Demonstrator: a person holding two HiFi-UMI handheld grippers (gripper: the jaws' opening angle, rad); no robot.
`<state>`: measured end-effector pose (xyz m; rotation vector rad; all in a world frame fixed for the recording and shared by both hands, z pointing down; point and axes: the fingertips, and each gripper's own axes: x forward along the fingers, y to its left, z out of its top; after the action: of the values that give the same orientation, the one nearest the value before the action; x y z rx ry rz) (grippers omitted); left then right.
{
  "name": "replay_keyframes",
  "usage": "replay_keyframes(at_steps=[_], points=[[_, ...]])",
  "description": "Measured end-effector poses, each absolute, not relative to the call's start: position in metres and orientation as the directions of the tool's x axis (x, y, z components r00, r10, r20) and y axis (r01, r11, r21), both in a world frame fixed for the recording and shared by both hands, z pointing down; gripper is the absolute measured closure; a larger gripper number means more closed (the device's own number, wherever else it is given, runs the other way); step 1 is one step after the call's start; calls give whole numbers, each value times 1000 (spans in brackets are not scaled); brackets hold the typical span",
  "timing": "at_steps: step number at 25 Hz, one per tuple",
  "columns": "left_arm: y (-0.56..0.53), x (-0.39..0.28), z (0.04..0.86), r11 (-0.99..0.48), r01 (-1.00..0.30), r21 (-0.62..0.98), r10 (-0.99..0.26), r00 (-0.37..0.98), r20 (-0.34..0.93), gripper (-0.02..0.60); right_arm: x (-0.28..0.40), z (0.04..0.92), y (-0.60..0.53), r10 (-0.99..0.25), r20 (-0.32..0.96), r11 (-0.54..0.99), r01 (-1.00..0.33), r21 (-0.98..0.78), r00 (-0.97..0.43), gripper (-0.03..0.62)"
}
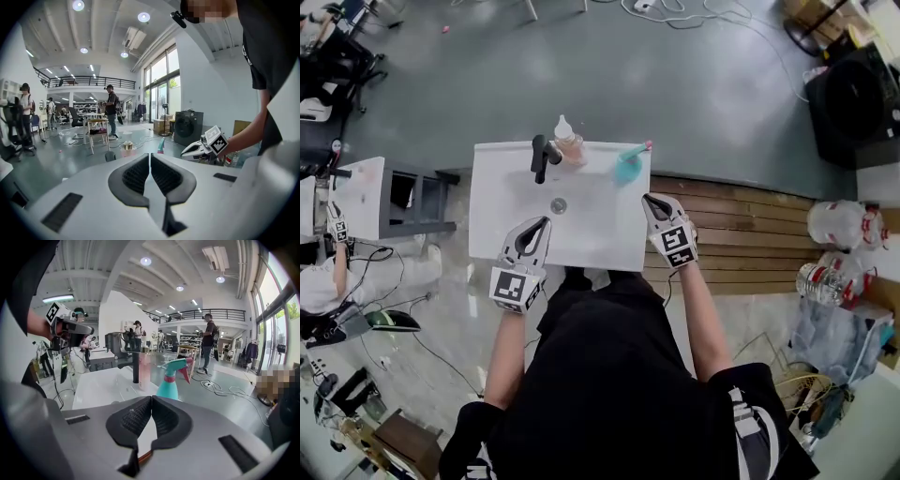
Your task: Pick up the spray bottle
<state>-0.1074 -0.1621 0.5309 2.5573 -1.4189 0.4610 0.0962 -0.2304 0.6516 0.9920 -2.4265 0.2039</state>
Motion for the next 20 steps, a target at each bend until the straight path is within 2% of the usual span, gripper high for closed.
replay_keyframes(at_steps=[9,16,20], points=[[-157,-97,536,-471,-882,1,-814,435,385,551,91,664,-254,-576,499,762,-646,42,-647,560],[-151,-82,546,-467,-884,7,-807,429,406,551,91,668,-271,-584,485,752,-659,20,-651,476],[-152,-79,545,-464,-886,6,-807,425,410,551,93,669,-275,-580,485,754,-656,16,-655,456]])
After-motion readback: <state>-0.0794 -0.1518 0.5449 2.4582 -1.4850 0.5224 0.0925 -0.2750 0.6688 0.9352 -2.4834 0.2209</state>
